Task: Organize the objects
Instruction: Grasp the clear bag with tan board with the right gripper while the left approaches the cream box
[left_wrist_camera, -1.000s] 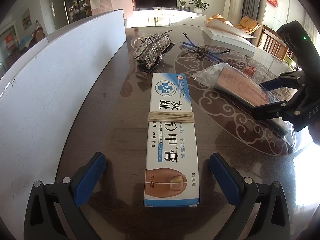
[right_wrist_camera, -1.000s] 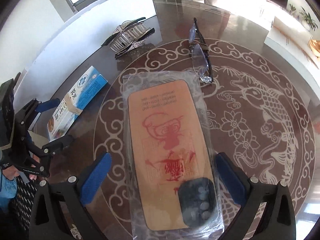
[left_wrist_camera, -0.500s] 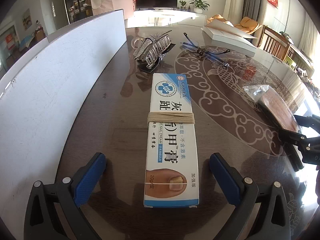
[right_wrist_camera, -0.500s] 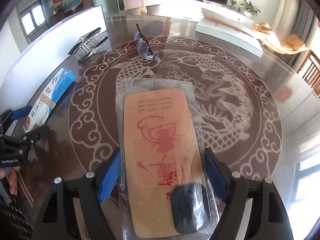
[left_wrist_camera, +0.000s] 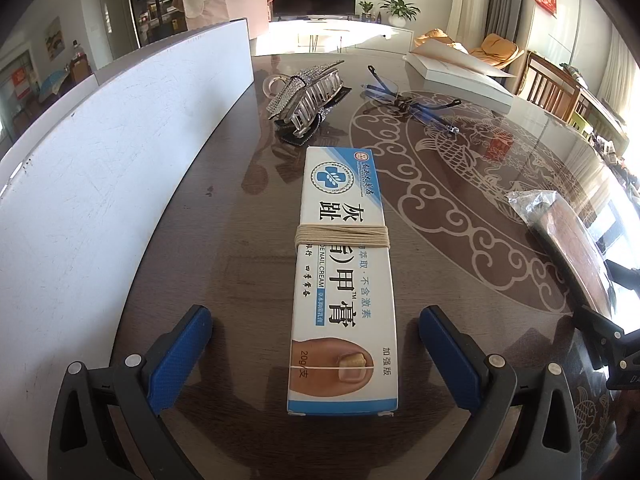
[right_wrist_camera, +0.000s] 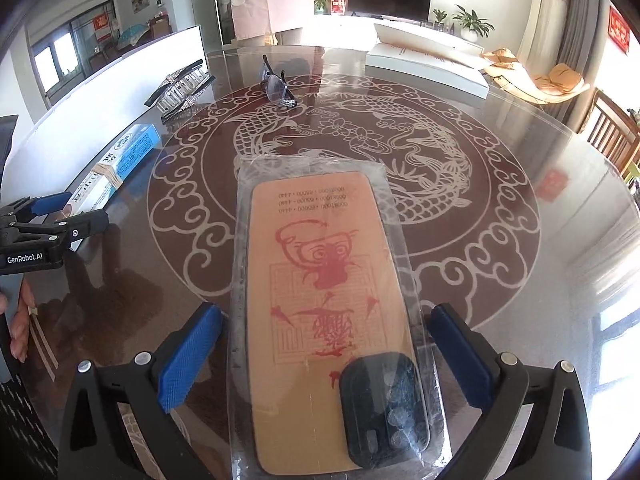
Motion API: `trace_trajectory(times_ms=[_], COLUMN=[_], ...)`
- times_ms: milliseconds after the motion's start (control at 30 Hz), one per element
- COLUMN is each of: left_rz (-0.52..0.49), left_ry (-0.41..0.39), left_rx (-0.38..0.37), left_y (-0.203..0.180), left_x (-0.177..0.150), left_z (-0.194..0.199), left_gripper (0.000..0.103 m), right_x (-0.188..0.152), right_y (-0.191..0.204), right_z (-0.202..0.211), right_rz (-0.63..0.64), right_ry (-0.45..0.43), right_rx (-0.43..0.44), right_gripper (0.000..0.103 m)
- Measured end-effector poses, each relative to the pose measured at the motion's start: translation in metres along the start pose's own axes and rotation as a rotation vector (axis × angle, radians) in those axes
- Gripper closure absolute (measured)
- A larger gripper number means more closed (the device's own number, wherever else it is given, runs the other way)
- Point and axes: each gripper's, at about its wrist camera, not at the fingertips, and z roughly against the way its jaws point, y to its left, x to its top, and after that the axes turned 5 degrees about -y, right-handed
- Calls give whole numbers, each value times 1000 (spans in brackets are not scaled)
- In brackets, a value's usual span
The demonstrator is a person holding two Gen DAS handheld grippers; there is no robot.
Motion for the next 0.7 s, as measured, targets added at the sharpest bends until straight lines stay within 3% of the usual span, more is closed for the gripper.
trace_trajectory(times_ms=[700], left_rz=[-1], left_ry=[2], left_rx=[2], left_y=[0], left_x=[0], left_z=[0], left_gripper=[0], right_x=[-1], right_y=[4], right_z=[-2], right_rz=[2], right_ry=[1], right_rx=[1], right_gripper=[0])
